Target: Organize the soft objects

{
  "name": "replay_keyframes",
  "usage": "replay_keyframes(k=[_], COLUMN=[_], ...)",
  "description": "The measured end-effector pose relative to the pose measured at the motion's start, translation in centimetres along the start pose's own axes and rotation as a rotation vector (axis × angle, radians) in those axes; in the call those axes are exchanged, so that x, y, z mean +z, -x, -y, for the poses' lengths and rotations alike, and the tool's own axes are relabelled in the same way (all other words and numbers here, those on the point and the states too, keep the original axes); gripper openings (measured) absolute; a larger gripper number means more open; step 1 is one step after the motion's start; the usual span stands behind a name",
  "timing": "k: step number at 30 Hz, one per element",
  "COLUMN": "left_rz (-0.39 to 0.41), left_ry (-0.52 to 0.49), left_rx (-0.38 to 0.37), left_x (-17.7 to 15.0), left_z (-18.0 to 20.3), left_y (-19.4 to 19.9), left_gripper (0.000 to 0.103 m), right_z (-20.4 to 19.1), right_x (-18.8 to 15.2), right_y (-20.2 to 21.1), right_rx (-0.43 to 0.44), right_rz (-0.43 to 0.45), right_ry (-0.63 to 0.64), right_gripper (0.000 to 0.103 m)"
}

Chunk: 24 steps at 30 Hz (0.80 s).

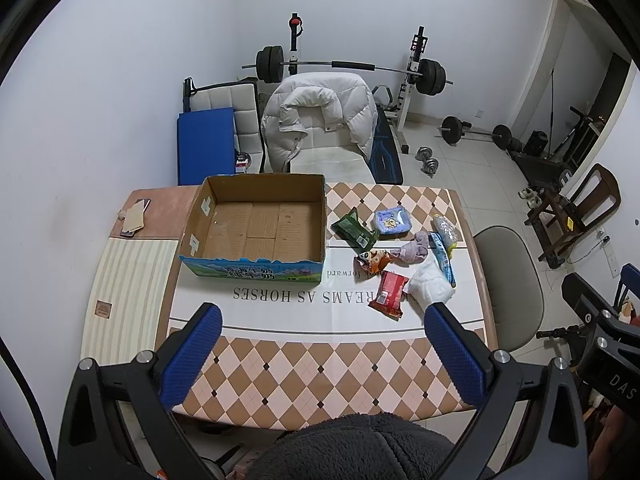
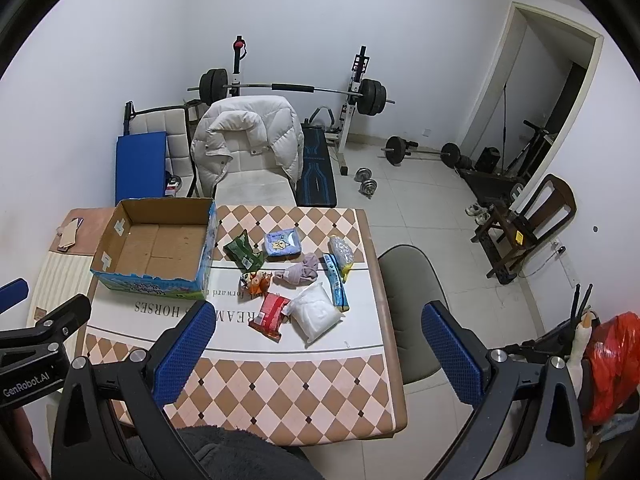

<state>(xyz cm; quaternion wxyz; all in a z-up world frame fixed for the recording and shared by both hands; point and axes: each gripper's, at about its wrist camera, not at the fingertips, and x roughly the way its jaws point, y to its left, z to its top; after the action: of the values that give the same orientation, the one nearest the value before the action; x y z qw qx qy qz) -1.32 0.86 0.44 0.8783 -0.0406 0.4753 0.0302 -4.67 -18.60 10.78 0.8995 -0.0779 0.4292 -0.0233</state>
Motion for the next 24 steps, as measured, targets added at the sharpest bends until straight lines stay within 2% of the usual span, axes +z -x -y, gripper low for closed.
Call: replay_keyframes(k=[8, 12, 17, 20, 24], left_rz=[0.000, 0.012, -0.024, -0.109, -0.261], left_ry=[-0.001, -0.012, -0.066, -0.117, -0.161], left_rx=[0.000, -0.010, 0.003, 0.017, -0.033], left_x=[0.0, 0.9, 4.8, 6.4, 6.4], left_z=[-0.2, -0.1, 1.3, 2.8, 5.6], left_y=[-0.1, -1.0, -7.1, -13.8, -22.4], left_gripper=[0.103, 0.103, 0.103, 0.103, 0.103], right_z=[-0.2, -0.2, 2.0, 3.7, 5.2], right_x=[0.0, 0.5, 1.5, 1.8, 0.8], right_y=[-0.2, -2.7, -8.4, -14.4, -25.7], right_rx=[0.002, 0.007, 0.027, 0.030, 0.124], right_rz=[0.000, -0.043, -0.112, -0.176, -0.299], right_ry=[-0.007, -0.023, -0.078, -0.097, -0.078], right_gripper=[0.103, 0.103, 0.103, 0.103, 0.103])
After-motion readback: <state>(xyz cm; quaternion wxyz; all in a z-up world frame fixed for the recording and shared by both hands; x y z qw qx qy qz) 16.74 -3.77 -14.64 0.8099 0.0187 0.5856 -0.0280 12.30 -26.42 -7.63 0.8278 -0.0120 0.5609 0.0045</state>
